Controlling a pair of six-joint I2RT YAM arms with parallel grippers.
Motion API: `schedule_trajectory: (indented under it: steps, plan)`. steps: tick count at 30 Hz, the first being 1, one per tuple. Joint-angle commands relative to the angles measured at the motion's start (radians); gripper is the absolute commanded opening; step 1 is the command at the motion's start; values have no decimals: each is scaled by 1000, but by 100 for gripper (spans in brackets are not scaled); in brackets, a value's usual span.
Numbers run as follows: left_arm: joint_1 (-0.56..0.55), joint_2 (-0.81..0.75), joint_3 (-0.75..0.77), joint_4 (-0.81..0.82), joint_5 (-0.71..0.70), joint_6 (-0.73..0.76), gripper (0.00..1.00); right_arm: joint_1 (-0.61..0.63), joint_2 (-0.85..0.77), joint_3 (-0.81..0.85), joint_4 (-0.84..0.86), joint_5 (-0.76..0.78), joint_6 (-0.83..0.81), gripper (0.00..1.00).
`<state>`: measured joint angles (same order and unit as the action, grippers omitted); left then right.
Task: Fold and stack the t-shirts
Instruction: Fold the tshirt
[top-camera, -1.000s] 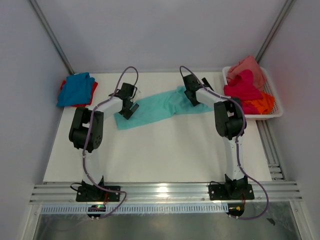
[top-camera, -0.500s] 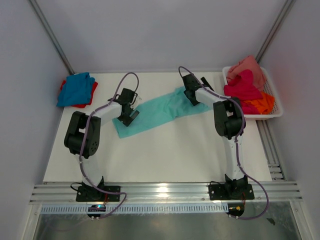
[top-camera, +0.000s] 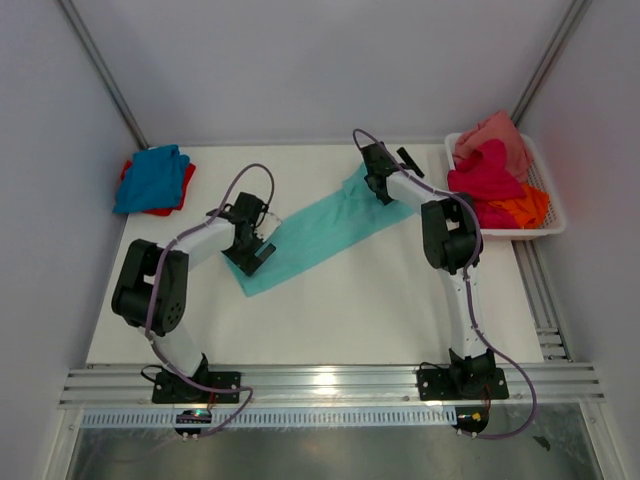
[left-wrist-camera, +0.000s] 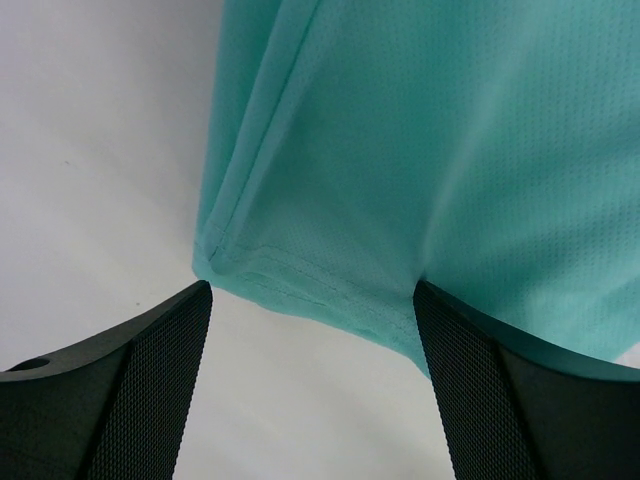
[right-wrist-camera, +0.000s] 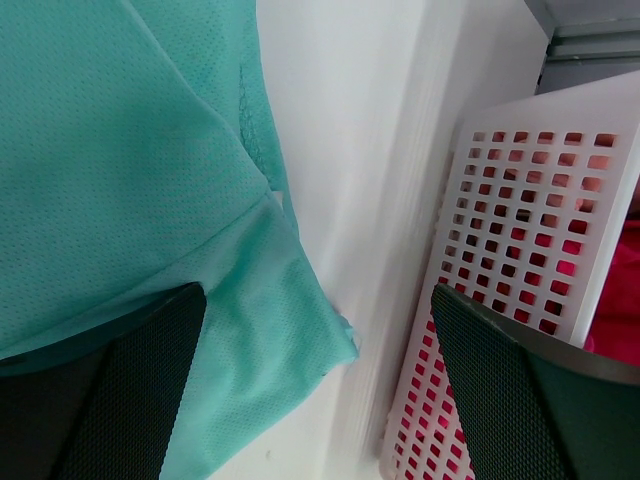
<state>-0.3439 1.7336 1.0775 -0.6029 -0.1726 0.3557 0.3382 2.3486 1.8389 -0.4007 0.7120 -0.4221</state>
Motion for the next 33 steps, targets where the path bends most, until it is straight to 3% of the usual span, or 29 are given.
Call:
schedule_trajectory:
  steps: [1,8,33]
  plan:
    - [-12,-55,-34,-54,47,15,84,-4,34,29,-27,-34,2,99]
    - [-35,-74,-70,-63,61,19,83,-5,38,31,-32,-37,-3,99]
    - [-345,-98,-128,-81,59,-93,80,-2,84,118,-87,-69,-3,99]
